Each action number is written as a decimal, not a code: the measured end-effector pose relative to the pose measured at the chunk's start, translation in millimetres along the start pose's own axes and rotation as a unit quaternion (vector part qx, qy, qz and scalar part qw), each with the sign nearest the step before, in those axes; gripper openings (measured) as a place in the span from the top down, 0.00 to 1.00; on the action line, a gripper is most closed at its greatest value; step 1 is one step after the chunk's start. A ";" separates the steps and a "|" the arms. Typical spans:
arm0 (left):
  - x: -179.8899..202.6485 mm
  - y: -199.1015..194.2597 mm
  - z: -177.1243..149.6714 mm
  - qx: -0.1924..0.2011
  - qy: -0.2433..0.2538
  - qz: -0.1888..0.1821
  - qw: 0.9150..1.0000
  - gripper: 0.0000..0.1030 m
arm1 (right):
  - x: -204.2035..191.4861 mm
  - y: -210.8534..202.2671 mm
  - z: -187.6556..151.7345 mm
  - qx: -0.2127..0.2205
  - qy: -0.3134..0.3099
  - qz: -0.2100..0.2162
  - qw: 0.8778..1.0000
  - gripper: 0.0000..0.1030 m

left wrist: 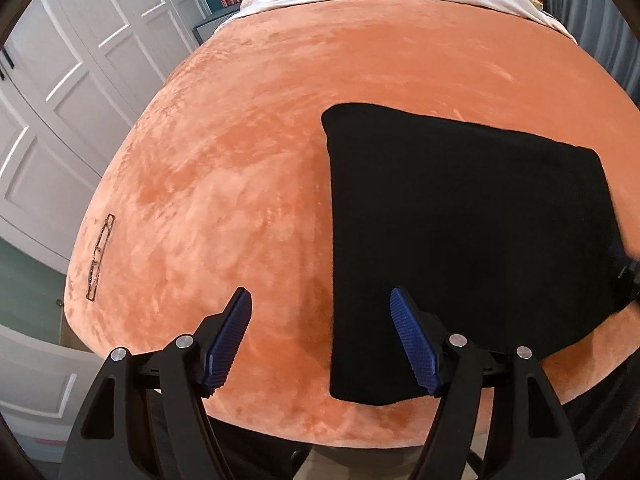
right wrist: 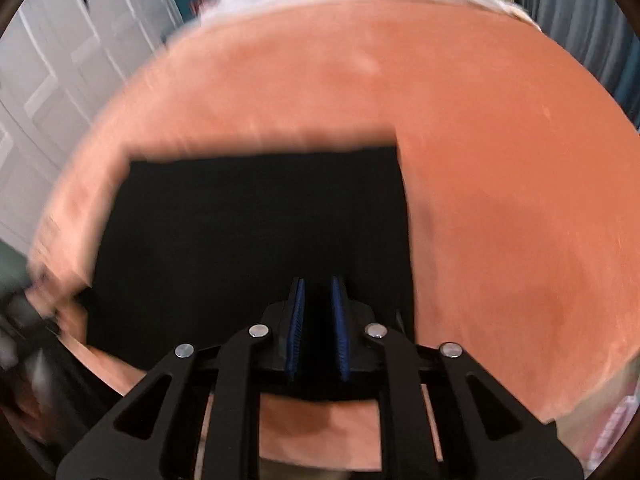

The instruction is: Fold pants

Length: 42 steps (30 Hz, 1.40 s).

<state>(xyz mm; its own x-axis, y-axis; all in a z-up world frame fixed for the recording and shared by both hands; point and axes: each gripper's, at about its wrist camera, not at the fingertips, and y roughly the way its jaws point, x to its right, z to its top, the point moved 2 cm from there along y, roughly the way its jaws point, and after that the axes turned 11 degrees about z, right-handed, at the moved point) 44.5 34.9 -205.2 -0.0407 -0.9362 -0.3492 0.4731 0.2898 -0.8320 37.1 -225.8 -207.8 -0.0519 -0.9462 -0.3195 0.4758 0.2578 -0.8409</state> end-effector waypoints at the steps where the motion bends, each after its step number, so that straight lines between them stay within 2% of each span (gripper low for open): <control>1: 1.4 -2.1 -0.5 0.002 0.003 0.000 1.000 0.32 | 5.0 -2.8 -4.8 0.006 0.015 0.009 1.000 0.90; 3: 2.7 -6.1 -1.7 0.007 0.008 0.006 1.000 0.32 | 3.3 -25.9 -4.9 0.025 0.031 0.019 0.999 0.87; 5: 3.6 -8.0 -2.7 0.006 0.005 0.004 1.000 0.32 | -5.8 -41.8 -3.8 0.042 0.013 0.028 0.999 0.86; 9: 8.3 -9.8 -3.3 0.000 0.004 -0.004 1.000 0.32 | 0.8 -16.8 -24.2 -0.009 -0.014 -0.004 1.000 0.90; 13: 11.2 -15.9 -5.4 0.010 0.018 0.008 1.000 0.31 | 7.7 -31.3 -26.6 0.009 0.022 0.022 0.999 0.89; 18: 13.3 -15.5 -8.9 0.000 0.020 0.001 1.000 0.26 | 19.1 -53.9 -28.1 0.027 0.068 0.049 0.996 0.86; 20: 12.3 -17.1 -9.9 0.000 0.020 -0.010 1.000 0.16 | 28.2 -61.3 -27.8 0.036 0.078 0.039 0.996 0.82; 22: 7.8 -17.4 -12.4 -0.006 0.015 -0.030 0.999 0.16 | 37.1 -74.1 -32.6 0.039 0.081 0.021 0.996 0.53; 26: -0.7 -12.5 -18.9 -0.025 0.004 -0.044 0.999 0.16 | 51.3 -86.1 -35.6 0.054 0.100 0.020 0.993 0.49; 27: -2.3 -10.2 -21.0 -0.028 0.003 -0.045 0.999 0.16 | 52.5 -85.9 -35.1 0.053 0.103 0.026 0.993 0.42; 28: -3.2 -7.4 -22.6 -0.032 0.002 -0.047 0.998 0.16 | 52.2 -83.1 -33.5 0.051 0.106 0.034 0.992 0.31; 30: -3.5 0.0 -25.0 -0.048 -0.002 -0.059 0.997 0.16 | 53.7 -78.7 -31.4 0.042 0.098 0.042 0.993 0.19; 33: -5.0 9.7 -26.0 -0.080 -0.023 -0.101 0.991 0.16 | 50.9 -58.7 -23.6 0.024 0.093 0.044 0.994 0.19; 38: 0.6 21.4 -24.3 -0.097 -0.035 -0.119 0.988 0.16 | 57.9 -25.7 -17.3 -0.011 0.131 0.083 0.988 0.17; 40: 7.0 27.6 -22.9 -0.107 -0.041 -0.148 0.982 0.16 | 61.2 -6.0 -20.0 -0.037 0.154 0.107 0.981 0.14; 42: 17.0 36.8 -19.7 -0.122 -0.046 -0.189 0.973 0.16 | 62.7 -1.8 -21.4 -0.026 0.172 0.120 0.977 0.13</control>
<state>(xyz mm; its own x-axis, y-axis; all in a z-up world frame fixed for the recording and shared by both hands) 43.9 33.5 -250.2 -0.0861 -0.9958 0.0324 0.2167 -0.0505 -0.9749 14.2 -281.3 -235.6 -0.2405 -0.7381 -0.6304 0.4652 0.4824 -0.7422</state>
